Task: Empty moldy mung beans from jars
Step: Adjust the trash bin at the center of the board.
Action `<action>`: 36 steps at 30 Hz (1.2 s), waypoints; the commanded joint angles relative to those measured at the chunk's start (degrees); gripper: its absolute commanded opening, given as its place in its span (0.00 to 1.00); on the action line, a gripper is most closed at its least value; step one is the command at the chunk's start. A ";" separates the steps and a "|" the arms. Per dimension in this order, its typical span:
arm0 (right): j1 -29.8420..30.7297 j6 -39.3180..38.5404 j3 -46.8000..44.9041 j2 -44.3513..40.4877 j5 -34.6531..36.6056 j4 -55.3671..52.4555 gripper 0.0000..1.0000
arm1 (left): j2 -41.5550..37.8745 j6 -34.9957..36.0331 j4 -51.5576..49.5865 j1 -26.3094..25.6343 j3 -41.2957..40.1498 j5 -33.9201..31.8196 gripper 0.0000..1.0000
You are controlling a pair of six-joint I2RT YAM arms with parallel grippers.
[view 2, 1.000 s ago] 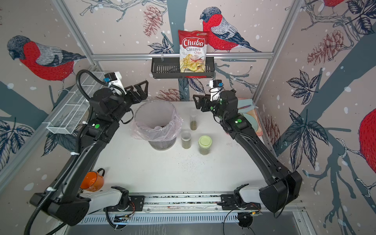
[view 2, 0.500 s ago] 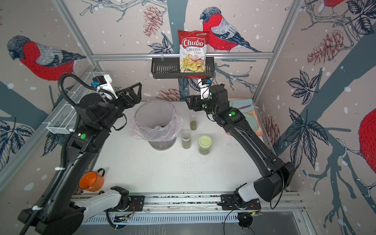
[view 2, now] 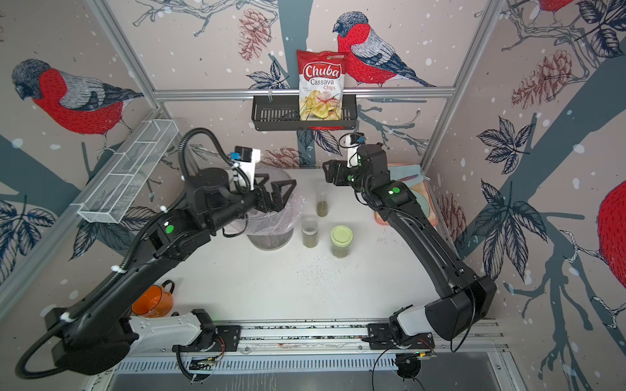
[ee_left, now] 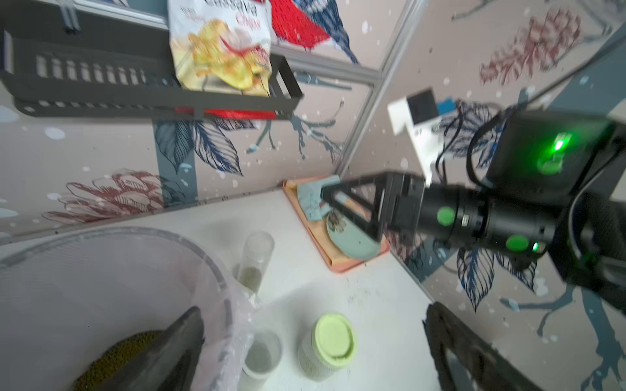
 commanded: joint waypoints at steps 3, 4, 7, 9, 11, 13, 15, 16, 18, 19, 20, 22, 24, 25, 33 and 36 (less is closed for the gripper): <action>-5.01 2.71 -0.70 -2.82 5.77 1.54 0.83 | 1.88 -3.02 -4.61 -13.69 -6.62 -15.53 1.00; -6.36 2.73 -0.87 -3.44 6.55 1.25 0.84 | 2.73 -4.50 -6.22 -17.02 -6.88 -18.16 1.00; -10.41 3.45 -2.44 -5.48 6.59 1.73 0.85 | 4.95 -10.25 -10.22 -25.09 -7.60 -23.73 1.00; -12.35 4.49 -3.95 -6.68 6.14 2.62 0.85 | 6.19 -14.82 -13.19 -28.58 -8.95 -25.37 1.00; -13.20 5.18 -5.21 -7.45 5.10 3.40 0.85 | 6.50 -21.69 -17.36 -29.84 -11.54 -24.68 1.00; -13.38 5.58 -6.08 -7.86 4.89 3.53 0.85 | 3.57 -29.13 -17.88 -30.09 -18.25 -24.51 1.00; -13.39 5.76 -7.13 -8.23 4.41 4.05 0.85 | -2.36 -34.02 -14.45 -30.09 -26.04 -24.50 1.00; -13.38 5.85 -7.52 -8.22 4.29 4.27 0.85 | -6.23 -41.02 -14.74 -30.04 -30.71 -26.23 1.00; -13.45 5.91 -7.72 -8.22 4.07 4.41 0.85 | -14.17 -45.44 -10.79 -30.04 -40.24 -28.18 1.00; -13.42 5.91 -7.73 -8.27 4.00 4.41 0.85 | -18.26 -48.24 -10.05 -30.00 -44.35 -29.53 0.99; -13.41 5.90 -7.74 -8.22 3.83 4.66 0.85 | -21.23 -50.11 -9.72 -29.85 -47.45 -30.81 0.99; -13.43 5.98 -7.76 -8.23 3.70 4.94 0.85 | -26.49 -52.19 -7.94 -28.21 -53.12 -31.95 0.96; -13.44 5.98 -7.58 -8.23 3.35 5.12 0.85 | -28.51 -50.94 -4.88 -23.87 -57.02 -29.19 0.92; -13.43 5.99 -7.48 -8.01 3.15 5.12 0.85 | -29.09 -49.90 -2.65 -22.00 -58.85 -28.04 0.89; -13.47 6.25 -7.63 -6.95 1.66 5.77 0.84 | -28.45 -40.59 10.72 -10.56 -66.61 -23.79 0.13; -13.41 6.30 -7.83 -6.65 0.91 6.21 0.84 | -28.23 -36.46 19.90 -6.55 -70.64 -19.47 0.04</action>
